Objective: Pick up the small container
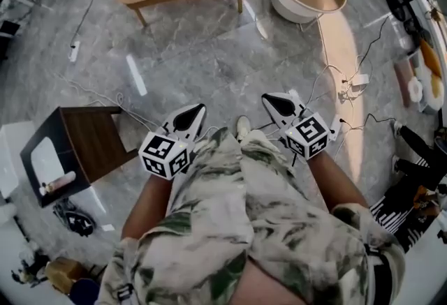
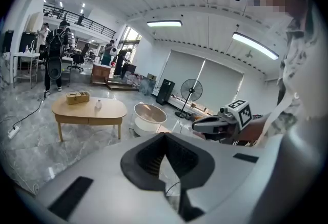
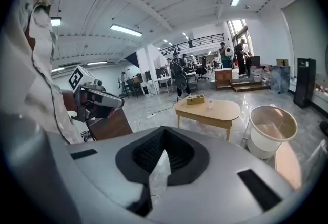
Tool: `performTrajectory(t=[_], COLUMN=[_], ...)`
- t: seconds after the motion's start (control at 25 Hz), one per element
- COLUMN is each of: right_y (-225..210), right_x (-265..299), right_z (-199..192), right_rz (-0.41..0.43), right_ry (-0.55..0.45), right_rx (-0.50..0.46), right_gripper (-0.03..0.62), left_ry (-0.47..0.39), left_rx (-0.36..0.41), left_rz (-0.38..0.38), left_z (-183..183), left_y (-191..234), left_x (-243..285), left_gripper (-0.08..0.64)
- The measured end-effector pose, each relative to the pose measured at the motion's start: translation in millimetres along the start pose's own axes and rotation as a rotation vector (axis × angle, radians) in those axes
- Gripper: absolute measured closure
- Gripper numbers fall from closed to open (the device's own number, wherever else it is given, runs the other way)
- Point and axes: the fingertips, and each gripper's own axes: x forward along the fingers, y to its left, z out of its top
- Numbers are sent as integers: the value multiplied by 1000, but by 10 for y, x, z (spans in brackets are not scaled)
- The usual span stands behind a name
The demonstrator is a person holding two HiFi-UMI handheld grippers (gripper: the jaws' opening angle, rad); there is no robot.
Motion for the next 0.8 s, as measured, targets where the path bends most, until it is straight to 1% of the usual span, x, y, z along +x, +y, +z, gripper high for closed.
performTrajectory(t=[0.08, 0.12, 0.16, 0.24, 0.32, 0.44, 0.6, 0.72, 0.8], right_y=[-260, -382, -496, -699, -875, -1082, -1335, -1405, -1448], right_x=[-70, -97, -115, -124, -110, -81, 29, 210, 378], right_z=[71, 88, 95, 114, 145, 186, 206, 237, 322], right_rz=[2, 4, 7, 3, -11, -31, -58, -51, -47], right_ry=[-24, -30, -30, -26, -25, -40, -38, -18, -10], right_rx=[-17, -21, -24, -44, -72, -60, -38, -32, -40], right_gripper=[571, 545, 494, 436, 405, 405, 407, 408, 410], left_ry=[4, 6, 7, 5, -2, 7, 13, -4, -20], left_rx=[8, 12, 15, 19, 9, -6, -2, -9, -16], left_rz=[8, 13, 19, 36, 51, 58, 50, 42, 35], left_z=[113, 160, 199, 264, 310, 339, 461, 589, 696], left_y=[-86, -127, -161, -197, -195, -162, -43, 126, 318], left_x=[207, 303, 388, 526, 629, 754, 957, 1062, 1135], left_gripper=[538, 538, 538, 538, 538, 538, 538, 538, 538])
